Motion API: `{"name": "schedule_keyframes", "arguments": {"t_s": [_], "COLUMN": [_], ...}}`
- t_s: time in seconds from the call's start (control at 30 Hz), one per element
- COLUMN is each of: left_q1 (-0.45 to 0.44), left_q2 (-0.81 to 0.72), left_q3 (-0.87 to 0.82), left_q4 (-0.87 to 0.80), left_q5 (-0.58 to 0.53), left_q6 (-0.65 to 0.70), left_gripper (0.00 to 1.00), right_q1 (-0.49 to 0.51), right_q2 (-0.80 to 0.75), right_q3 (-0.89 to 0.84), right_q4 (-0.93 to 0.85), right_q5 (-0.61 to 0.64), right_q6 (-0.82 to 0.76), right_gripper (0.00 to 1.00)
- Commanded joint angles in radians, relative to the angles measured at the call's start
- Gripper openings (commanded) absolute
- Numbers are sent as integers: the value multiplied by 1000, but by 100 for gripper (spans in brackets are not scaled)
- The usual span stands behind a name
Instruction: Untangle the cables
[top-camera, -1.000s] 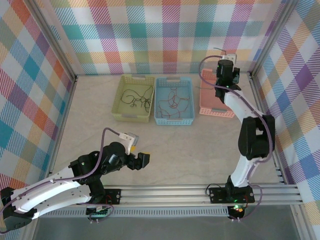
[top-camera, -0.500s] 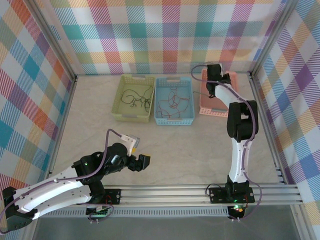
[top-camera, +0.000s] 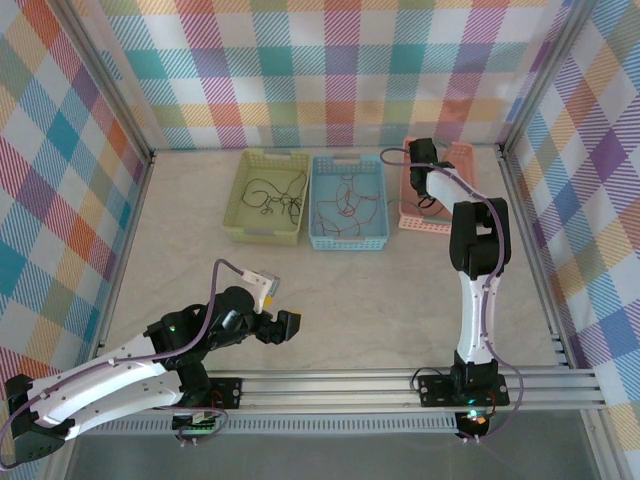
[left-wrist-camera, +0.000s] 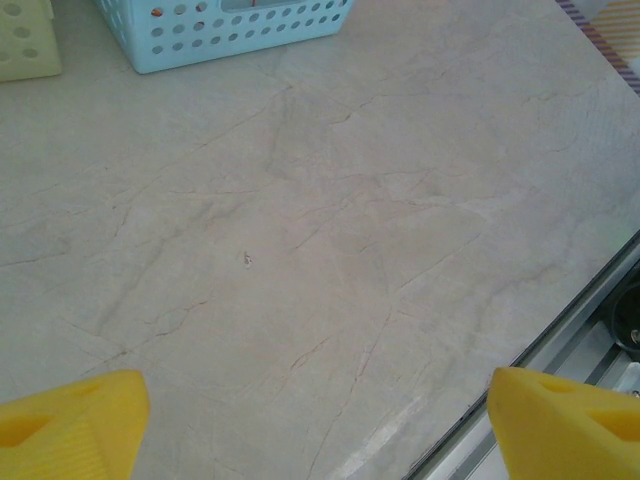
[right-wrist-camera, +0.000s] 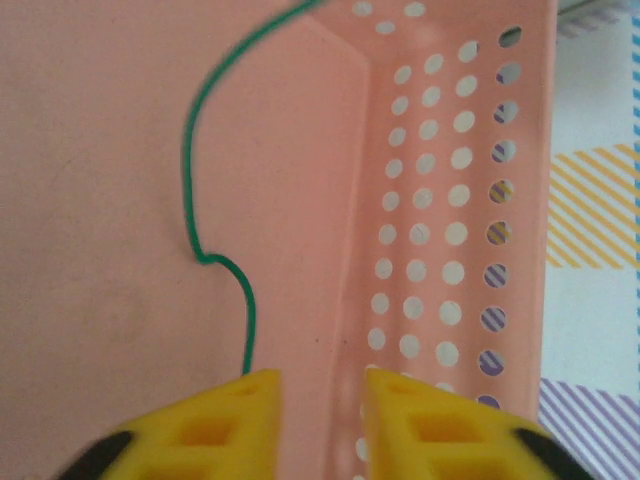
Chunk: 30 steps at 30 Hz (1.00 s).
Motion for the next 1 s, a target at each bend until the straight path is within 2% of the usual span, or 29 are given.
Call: {"name": "schedule_keyframes", "arguments": {"t_s": [0.0,0.2,0.3,0.43,0.5,0.67,0.73,0.77,0.8,0.9,0.97], "left_q1": [15,16,16,19,21,28,49,64,82,124,169], "left_q2": [-5,-5,-12,-11,-12,-23,-21,-21,-20,-15,-11], "left_q3": [-11,-4,6,43,73,118,124,123,121,86,48], "left_q4": [26,22,12,-7,-23,-35,-15,-2,16,111,197], "left_q5": [16,17,-19,-140,-243,-576,-696,-724,-748,-806,-774], "left_q6": [14,12,4,-28,-42,-42,-45,-42,-31,65,141], "left_gripper": [88,88,88,88,90,99,100,100,100,100,100], "right_q1": [-6,-6,-6,2,14,40,51,58,66,76,78], "right_q2": [-27,-81,-145,-274,-360,-604,-701,-740,-783,-900,-980], "right_q3": [32,14,12,-4,-52,-294,-416,-462,-523,-701,-830], "right_q4": [-71,-105,-135,-189,-178,-70,-1,35,71,178,285], "right_q5": [-29,-46,-83,-204,-246,-375,-429,-441,-452,-495,-529], "right_q6": [33,101,158,285,329,425,446,448,449,466,454], "right_gripper": [37,43,47,59,64,79,86,97,99,100,100]}}
